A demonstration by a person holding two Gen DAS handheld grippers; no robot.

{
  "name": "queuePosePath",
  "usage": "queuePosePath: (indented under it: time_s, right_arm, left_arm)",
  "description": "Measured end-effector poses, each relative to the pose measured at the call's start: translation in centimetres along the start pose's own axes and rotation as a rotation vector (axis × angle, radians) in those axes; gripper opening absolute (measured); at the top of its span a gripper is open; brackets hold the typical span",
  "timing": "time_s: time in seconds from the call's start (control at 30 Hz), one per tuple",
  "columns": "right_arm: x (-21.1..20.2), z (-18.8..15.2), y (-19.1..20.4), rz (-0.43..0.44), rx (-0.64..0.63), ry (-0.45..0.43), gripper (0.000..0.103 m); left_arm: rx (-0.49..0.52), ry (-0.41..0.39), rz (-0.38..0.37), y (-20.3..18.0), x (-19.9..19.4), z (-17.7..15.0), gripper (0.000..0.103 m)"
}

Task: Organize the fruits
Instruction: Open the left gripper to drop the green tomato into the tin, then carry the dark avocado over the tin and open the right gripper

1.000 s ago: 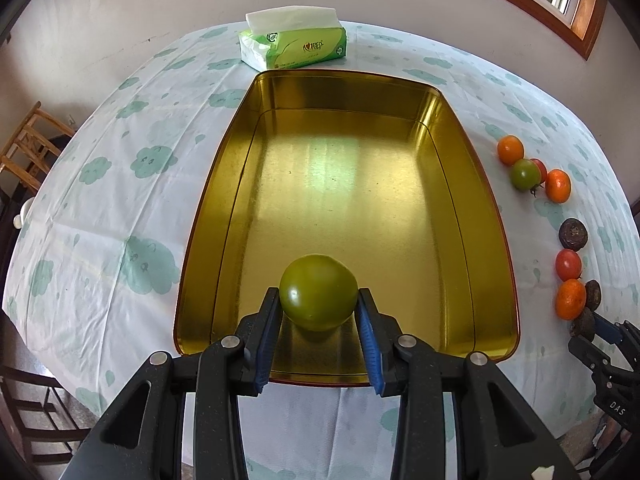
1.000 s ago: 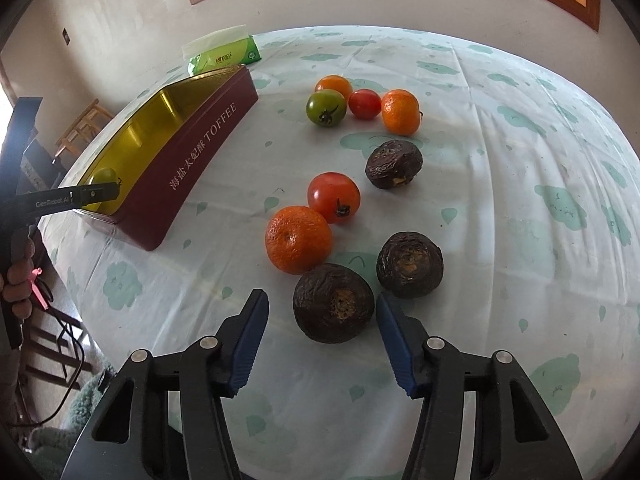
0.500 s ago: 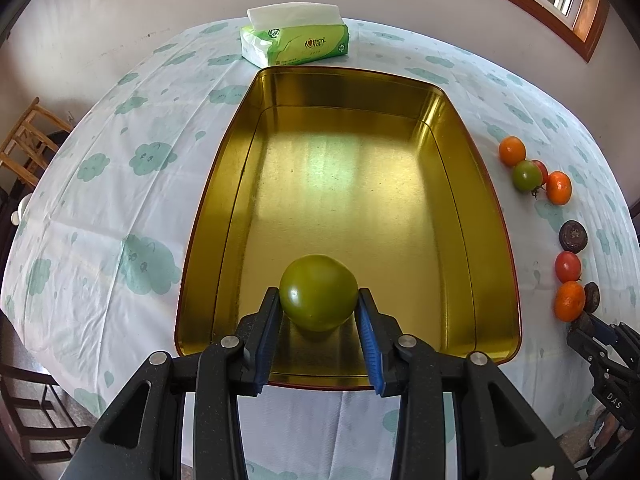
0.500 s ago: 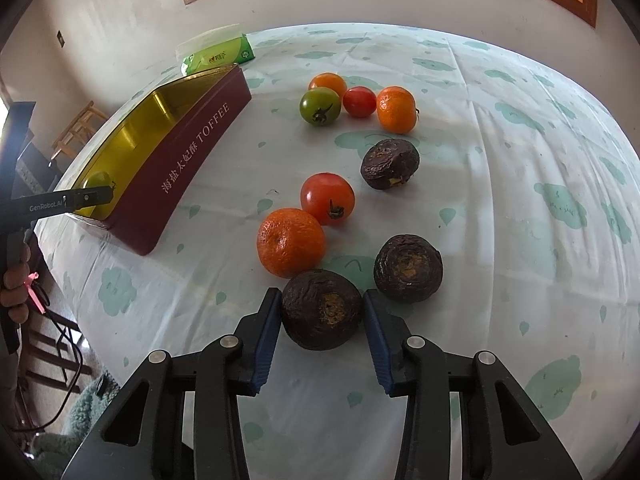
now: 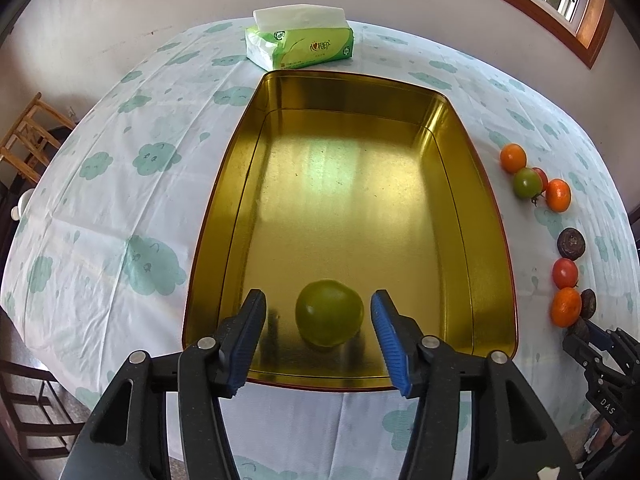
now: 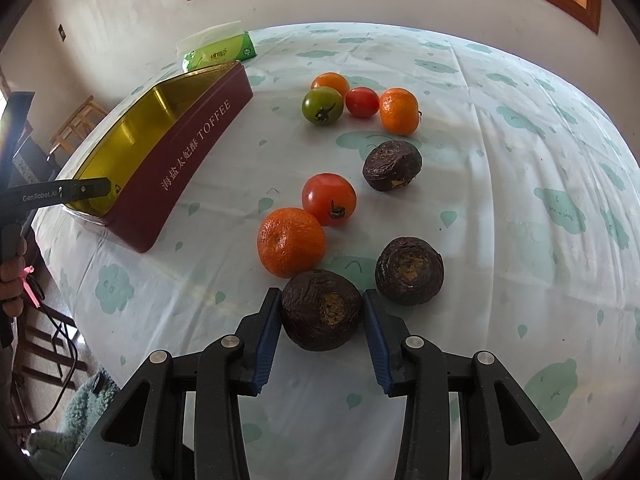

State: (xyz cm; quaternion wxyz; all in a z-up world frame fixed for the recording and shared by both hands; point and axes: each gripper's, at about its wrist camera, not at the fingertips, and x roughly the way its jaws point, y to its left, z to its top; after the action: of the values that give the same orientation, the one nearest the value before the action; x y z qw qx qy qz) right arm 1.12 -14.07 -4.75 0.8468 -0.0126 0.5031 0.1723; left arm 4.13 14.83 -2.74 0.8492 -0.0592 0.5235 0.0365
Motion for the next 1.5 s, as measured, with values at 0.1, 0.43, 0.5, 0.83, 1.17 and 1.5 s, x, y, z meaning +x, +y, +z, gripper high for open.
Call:
queuePosePath:
  time_s: [0.1, 0.43, 0.5, 0.83, 1.17, 1.5]
  right_arm:
    - [-0.1, 0.1, 0.2, -0.001, -0.003, 0.000, 0.041]
    - [-1.8, 1.2, 0.5, -0.010, -0.018, -0.037, 0.041]
    - [-2.4, 1.7, 0.5, -0.015, -0.029, -0.054, 0.041]
    - [-3.5, 5.9, 4.3, 0.039, -0.123, -0.131, 0.041]
    - [-1.5, 9.8, 12.2, 0.133, -0.281, -0.147, 0.041]
    - [3.6, 12.2, 18.8, 0.142, -0.423, -0.080, 0.041]
  left_arm:
    - [-0.004, -0.004, -0.004, 0.0, -0.2, 0.1, 0.057]
    - [-0.024, -0.050, -0.055, 0.3, -1.6, 0.4, 0.076]
    - [-0.032, -0.070, -0.074, 0.5, -2.1, 0.4, 0.080]
    - [-0.065, -0.167, -0.085, 2.1, -5.0, 0.8, 0.092]
    - [-0.216, -0.187, 0.042, 8.4, -6.0, -0.1, 0.096]
    - [-0.337, -0.152, 0.115, 13.5, -5.5, -2.3, 0.097]
